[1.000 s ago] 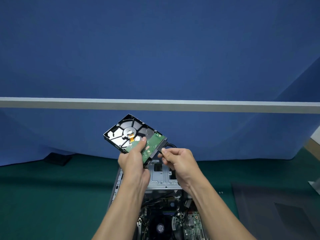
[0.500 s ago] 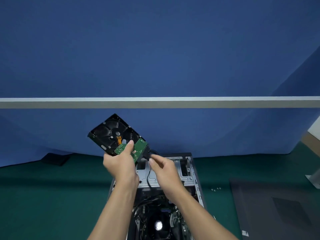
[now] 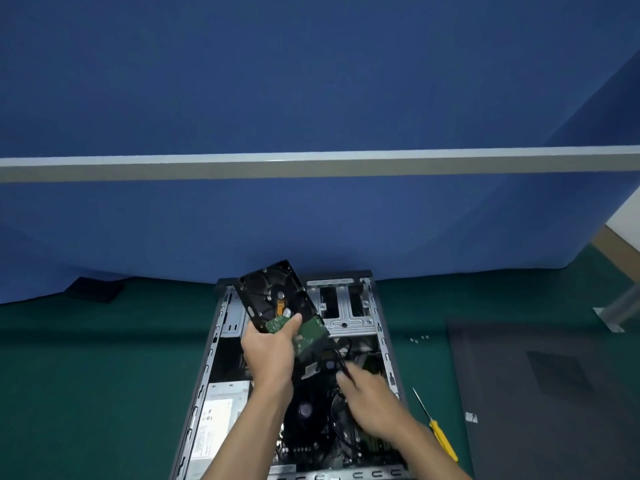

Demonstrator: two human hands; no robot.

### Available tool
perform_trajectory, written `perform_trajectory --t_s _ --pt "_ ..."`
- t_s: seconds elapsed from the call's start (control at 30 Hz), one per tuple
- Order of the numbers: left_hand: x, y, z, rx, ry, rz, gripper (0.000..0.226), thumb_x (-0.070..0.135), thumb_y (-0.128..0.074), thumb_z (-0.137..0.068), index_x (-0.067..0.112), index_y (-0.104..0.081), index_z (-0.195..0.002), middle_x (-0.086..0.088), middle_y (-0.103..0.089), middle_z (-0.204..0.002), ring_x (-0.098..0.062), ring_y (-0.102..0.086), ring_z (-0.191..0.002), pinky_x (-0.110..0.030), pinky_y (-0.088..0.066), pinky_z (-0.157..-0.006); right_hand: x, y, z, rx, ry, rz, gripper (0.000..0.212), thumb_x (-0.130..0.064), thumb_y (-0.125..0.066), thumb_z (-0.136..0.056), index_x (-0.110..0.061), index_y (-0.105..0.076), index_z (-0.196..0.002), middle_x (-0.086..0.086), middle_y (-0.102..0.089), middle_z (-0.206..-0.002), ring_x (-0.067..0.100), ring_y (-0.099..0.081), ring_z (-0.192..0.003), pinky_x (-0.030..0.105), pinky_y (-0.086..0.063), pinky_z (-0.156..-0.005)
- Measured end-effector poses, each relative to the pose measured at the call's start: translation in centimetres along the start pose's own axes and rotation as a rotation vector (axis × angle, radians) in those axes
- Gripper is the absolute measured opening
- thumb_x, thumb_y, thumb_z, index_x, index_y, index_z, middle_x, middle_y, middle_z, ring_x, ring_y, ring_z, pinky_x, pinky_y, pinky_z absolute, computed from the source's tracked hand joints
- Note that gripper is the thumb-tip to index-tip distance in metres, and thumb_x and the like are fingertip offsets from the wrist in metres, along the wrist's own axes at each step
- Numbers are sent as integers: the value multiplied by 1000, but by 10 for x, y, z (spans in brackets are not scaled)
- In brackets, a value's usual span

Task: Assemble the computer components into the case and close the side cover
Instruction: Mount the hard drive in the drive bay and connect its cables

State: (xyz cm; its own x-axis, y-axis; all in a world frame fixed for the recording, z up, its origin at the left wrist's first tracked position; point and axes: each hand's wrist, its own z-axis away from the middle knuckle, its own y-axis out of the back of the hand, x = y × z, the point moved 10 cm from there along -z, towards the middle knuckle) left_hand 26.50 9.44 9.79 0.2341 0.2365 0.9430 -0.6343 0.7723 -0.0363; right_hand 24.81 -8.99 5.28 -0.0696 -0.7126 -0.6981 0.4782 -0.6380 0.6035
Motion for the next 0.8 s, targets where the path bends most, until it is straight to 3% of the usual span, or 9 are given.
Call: perform_trajectory --t_s 0.07,0.13,0.2,0.27,0.37,0.47,0.53,0.67,0.8 --pt "-21 -1 4 -21 72 -34 32 14 -85 -71 18 -59 -91 -4 -72 -86 -25 -70 -83 -40 -55 -79 18 -13 7 -105 -64 57 31 -40 -35 -102 -20 -50 -83 -3 -55 -78 10 -51 -67 30 -42 -66" --pt "-42 -1 9 -49 161 -32 32 11 -84 -71 15 -61 -93 -3 -74 -82 -26 -71 -80 -37 -54 -73 30 -15 13 -149 -94 160 33 -38 -42 -101 -17 -45 -76 -2 -49 -73 11 -47 -60 27 -38 -57" --pt "-64 -3 18 -94 282 10 32 5 -83 -72 7 -64 -98 -6 -75 -77 -28 -73 -71 -38 -56 -68 32 0 16 -72 -57 220 24 -40 -51 -97 -17 -57 -93 -1 -60 -89 11 -58 -72 22 -43 -58" --pt "-82 -3 27 -116 375 44 34 2 -82 -71 2 -66 -101 -11 -75 -81 -31 -73 -74 -40 -56 -70 29 25 14 66 -1 121 37 -41 -58 -93 -22 -58 -124 -3 -64 -114 2 -60 -77 17 -47 -70" --pt "-99 -4 35 -153 449 48 33 1 -82 -71 -2 -69 -101 -15 -75 -87 -34 -72 -84 -43 -56 -83 26 73 12 438 100 93 37 -37 -49 -97 -20 -56 -128 -6 -59 -126 8 -52 -107 24 -39 -92" --pt "-109 -13 48 -212 521 46 30 1 -79 -73 -5 -68 -101 -19 -74 -86 -33 -73 -77 -31 -56 -57 49 72 -5 491 -79 267 51 -40 -31 -101 -12 -33 -145 3 -40 -146 21 -33 -134 36 -35 -105" --pt "-113 -22 56 -244 567 50 32 0 -79 -73 -6 -67 -103 -21 -73 -87 -35 -73 -78 -33 -57 -55 74 49 -16 346 -248 205 57 -46 -19 -101 -14 -17 -149 11 -46 -140 28 -45 -126 44 -41 -99" --pt "-118 -33 58 -287 586 -7 50 4 -84 -68 -4 -56 -109 -20 -73 -93 -37 -71 -88 -48 -56 -86 86 48 -20 398 -301 214 51 -49 -13 -100 -19 -28 -138 8 -66 -96 32 -61 -89 41 -41 -73" --pt "-131 -40 67 -370 681 13 49 0 -82 -67 -6 -55 -107 -24 -72 -92 -38 -72 -83 -40 -59 -64 92 49 -21 424 -298 145 48 -49 -17 -100 -23 -31 -139 8 -65 -105 31 -59 -95 43 -41 -79"
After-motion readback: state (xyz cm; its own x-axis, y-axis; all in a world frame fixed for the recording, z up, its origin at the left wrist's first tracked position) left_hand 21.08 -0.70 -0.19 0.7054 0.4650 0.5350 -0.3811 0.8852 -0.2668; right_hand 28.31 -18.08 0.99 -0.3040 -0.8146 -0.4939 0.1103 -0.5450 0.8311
